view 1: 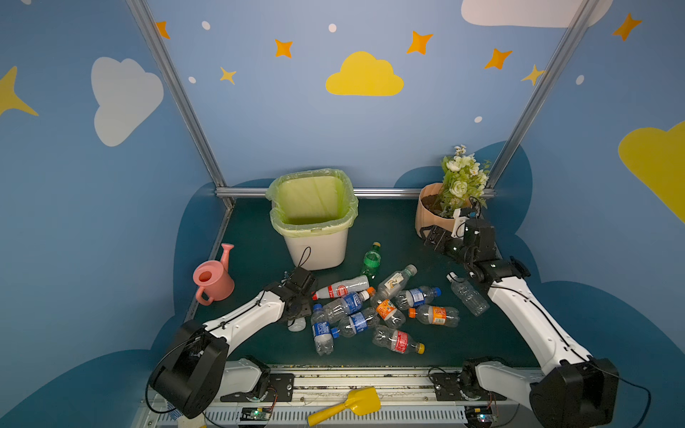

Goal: Throw the plastic bottles in the bin
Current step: 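Close the left gripper on the upright white-and-red bottle and lift it, then carry the bottle over the bin with the left gripper and release it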

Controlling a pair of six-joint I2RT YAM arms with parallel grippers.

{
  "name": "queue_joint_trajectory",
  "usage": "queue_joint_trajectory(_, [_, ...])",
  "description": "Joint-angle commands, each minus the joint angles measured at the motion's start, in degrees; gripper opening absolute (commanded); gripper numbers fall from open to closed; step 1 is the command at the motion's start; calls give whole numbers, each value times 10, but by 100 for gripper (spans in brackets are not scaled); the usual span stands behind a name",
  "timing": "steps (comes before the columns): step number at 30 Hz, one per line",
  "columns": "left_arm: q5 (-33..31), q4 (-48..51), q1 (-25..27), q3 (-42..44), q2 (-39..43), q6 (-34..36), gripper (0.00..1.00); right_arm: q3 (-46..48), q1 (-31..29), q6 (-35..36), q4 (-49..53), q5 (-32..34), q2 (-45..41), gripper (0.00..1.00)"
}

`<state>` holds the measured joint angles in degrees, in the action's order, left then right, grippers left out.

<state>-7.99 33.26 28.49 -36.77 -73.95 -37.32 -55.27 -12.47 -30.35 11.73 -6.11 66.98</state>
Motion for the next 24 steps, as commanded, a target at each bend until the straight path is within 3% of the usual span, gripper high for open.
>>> queue_joint_trajectory(1, [-4,11,-4,7,16,-5,53,6,3,-8,-4,-3,-6,97])
queue_joint_trajectory(15, [-81,24,-9,4,154,-46,43,6,5,-16,-9,-7,-8,97])
queue_joint_trajectory(24, [-191,79,-32,-91,274,17,44,5,6,-24,-19,-14,-5,97])
